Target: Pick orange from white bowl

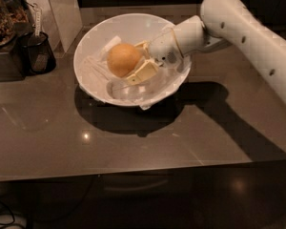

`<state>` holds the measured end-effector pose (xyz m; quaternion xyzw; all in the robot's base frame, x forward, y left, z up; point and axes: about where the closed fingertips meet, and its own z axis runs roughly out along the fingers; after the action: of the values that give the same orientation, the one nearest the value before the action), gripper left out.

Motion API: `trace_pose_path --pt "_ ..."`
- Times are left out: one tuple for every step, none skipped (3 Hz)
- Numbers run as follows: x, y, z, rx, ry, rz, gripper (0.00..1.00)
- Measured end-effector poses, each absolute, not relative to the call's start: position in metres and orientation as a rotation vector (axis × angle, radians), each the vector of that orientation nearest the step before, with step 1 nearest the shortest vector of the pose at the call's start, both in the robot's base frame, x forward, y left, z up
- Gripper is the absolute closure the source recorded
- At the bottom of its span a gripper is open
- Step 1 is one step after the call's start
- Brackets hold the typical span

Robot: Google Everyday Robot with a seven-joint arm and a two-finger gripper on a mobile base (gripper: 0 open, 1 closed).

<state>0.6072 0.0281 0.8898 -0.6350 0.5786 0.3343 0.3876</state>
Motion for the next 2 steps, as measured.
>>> trace_pose_path --pt "0.595 0.009 0.921 -1.481 1.344 0.902 1.00" --pt "0.584 -0.006 0.942 -1.404 1.269 0.926 1.00"
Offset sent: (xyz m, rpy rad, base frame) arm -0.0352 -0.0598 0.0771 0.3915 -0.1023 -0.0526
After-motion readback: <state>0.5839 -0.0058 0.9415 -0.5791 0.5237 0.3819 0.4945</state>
